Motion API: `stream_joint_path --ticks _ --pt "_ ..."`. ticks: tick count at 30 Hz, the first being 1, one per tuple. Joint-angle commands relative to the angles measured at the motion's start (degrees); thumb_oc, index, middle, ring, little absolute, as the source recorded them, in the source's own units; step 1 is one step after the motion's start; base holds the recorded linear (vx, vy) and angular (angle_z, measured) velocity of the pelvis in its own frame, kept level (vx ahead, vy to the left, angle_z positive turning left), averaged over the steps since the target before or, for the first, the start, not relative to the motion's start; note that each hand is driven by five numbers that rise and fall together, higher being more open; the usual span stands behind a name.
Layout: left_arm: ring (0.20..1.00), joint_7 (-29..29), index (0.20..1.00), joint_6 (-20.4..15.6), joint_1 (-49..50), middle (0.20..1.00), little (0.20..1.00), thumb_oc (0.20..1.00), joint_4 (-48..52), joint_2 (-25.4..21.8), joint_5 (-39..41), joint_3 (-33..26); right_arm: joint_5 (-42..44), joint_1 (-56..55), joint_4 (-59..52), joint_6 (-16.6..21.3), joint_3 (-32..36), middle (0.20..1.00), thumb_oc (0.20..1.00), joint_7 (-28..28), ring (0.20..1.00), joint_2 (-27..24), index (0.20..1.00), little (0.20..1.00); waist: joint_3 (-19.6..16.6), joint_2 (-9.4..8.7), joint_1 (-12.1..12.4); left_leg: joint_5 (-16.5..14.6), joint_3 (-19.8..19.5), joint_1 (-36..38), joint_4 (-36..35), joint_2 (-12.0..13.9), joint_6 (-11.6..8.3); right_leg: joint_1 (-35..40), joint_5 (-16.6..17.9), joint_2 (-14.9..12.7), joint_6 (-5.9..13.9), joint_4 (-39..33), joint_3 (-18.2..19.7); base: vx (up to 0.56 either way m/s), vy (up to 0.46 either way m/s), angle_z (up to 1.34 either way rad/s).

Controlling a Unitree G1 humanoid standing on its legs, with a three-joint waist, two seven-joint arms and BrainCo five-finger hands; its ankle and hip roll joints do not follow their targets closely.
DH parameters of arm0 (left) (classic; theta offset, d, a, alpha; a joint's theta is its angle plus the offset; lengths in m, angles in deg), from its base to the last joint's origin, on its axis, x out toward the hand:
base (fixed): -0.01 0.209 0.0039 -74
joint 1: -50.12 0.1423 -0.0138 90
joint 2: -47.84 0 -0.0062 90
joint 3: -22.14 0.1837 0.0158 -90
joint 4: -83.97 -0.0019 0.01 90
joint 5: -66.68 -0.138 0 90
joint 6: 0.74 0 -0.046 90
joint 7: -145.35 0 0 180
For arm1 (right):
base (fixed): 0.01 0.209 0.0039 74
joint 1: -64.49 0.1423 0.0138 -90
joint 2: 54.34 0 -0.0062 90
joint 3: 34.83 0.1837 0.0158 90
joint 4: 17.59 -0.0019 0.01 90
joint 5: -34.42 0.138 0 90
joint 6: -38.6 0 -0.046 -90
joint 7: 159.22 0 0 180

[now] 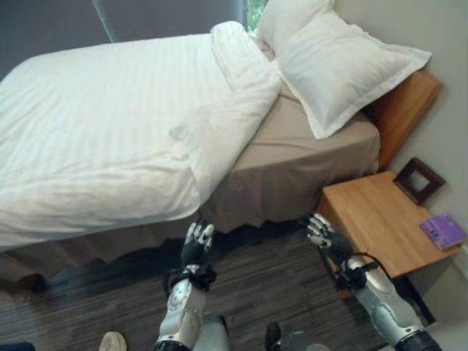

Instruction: Making the bed.

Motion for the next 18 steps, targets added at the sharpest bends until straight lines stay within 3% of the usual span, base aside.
stream_joint_path --ticks 1,5,7,9,11,12,13,14,15,17,18 --pt "1.0 0.37 1.0 -3.21 -0.4 1.0 1.0 1.0 3.87 -2.85 -1.44 -2.26 -3.77 -0.45 -3.99 2.56 -0.48 1.0 1.0 -1.72 1.0 -2.28 1.0 1.0 -1.14 1.48 1.26 3.7 -5.15 8.09 -14.43 -2.98 -0.25 3.23 1.68 -3.64 9.1 -6.9 6.36 0.46 0.097 -0.41" --pt "1.0 -0.48 1.0 -3.93 0.15 1.0 1.0 1.0 4.79 -3.45 -3.01 -4.14 -3.8 -1.69 -3.8 2.32 0.13 1.0 1.0 -2.35 1.0 -1.39 1.0 1.0 -1.74 2.1 1.2 5.33 -7.34 9.84 -20.89 -3.47 -1.62 6.11 0.04 -4.24 9.7 -6.9 6.63 0.35 0.129 -0.45" --pt "1.0 -0.72 1.0 -4.25 0.13 1.0 1.0 1.0 5.16 -3.71 -3.39 -5.01 -3.85 -1.96 -3.85 2.3 0.19 1.0 1.0 -2.72 1.0 -1.33 1.0 1.0 -2.16 2.2 1.11 4.6 -7.14 10.96 -21.41 -3.61 -1.34 6.53 -0.33 -4.27 9.9 -6.9 6.9 0.2 0.119 -0.29" --pt "1.0 -1.22 1.0 -4.89 -0.5 1.0 1.0 1.0 4.47 -4.63 -4.16 -5.87 -4.0 -2.38 -4.01 2.41 0.5 1.0 1.0 -2.72 1.0 -1.1 1.0 1.0 -3.23 2.29 0.92 2.82 -7.01 11.94 -21.12 -4.13 -0.68 6.98 -1.08 -4.96 10.45 -6.9 6.84 0.21 0.194 -0.3" --pt "1.0 -3.55 1.0 -6.21 -2.86 1.0 1.0 1.0 5.32 -7.28 -6.05 -6.61 -3.02 -0.46 -3.26 2.72 -0.74 1.0 1.0 -2.45 1.0 -0.05 1.0 1.0 -4.31 2.16 0.61 -1.46 -5.98 14.13 -20.92 -5.89 1.55 8.18 -0.88 -7.61 11.87 -6.9 6.95 0.29 0.407 -0.09" --pt "1.0 -5.84 1.0 -5.9 -5.01 1.0 1.0 1.0 6.81 -10.81 -11.0 -7.01 -3.72 1.69 -2.98 3.18 -1.92 1.0 1.0 -2.36 1.0 0.4 1.0 1.0 -3.74 2.51 0.67 -3.6 -4.87 16.13 -21.23 -6.85 3.22 5.05 -0.42 -9.19 13.42 2.6 7.95 0.17 0.337 -0.03" --pt "1.0 -5.86 1.0 -5.89 -5.05 1.0 1.0 1.0 6.81 -10.81 -11.01 -7.02 -3.72 1.74 -2.96 3.19 -1.92 1.0 1.0 -2.36 1.0 0.41 1.0 1.0 -3.88 2.58 0.76 -3.48 -4.77 15.93 -21.28 -6.75 3.2 4.73 -0.31 -9.09 13.39 2.65 8.08 0.06 0.339 -0.1" --pt "1.0 -6.48 1.0 -6.32 -8.26 1.0 1.0 1.0 9.16 -14.36 -12.96 -7.24 -4.76 4.5 -2.8 3.32 -3.41 1.0 1.0 -2.34 1.0 0.94 1.0 1.0 -1.86 2.86 0.37 -4.5 -4.53 18.2 -21.82 -7.71 4.84 -1.75 5.2 -9.63 15.03 14.89 9.79 -0.03 0.212 -0.07" --pt "1.0 -6.23 1.0 -6.46 -9.83 1.0 1.0 1.0 9.91 -15.58 -12.36 -6.98 -5.13 5.52 -2.92 3.22 -4.26 1.0 1.0 -2.45 1.0 0.96 1.0 1.0 -0.86 3.55 -0.25 -4.16 -4.59 18.71 -22.3 -7.33 5.12 -4.73 7.49 -9.2 15.48 18.81 10.74 -0.03 0.212 0.05" --pt "1.0 -5.92 1.0 -6.47 -11.28 1.0 1.0 1.0 10.02 -16.98 -12.16 -6.85 -5.43 5.8 -3.42 3.14 -4.67 1.0 1.0 -2.92 1.0 0.89 1.0 1.0 -0.5 3.87 -0.59 -4.12 -4.97 19.38 -23.15 -7.44 5.06 -6.36 7.35 -8.9 15.28 20.15 11.16 0.07 0.117 0.13" --pt "1.0 -5.78 1.0 -6.72 -13.9 1.0 1.0 1.0 10.54 -19.06 -12.21 -6.43 -5.7 5.68 -3.59 2.3 -5.46 1.0 1.0 -3.85 1.0 0.37 1.0 1.0 -0.41 4.77 -1.82 -4.45 -6.09 21.13 -24.78 -7.55 5.08 -10.29 6.83 -7.26 14.52 19.42 12.21 0.2 0.151 0.3"
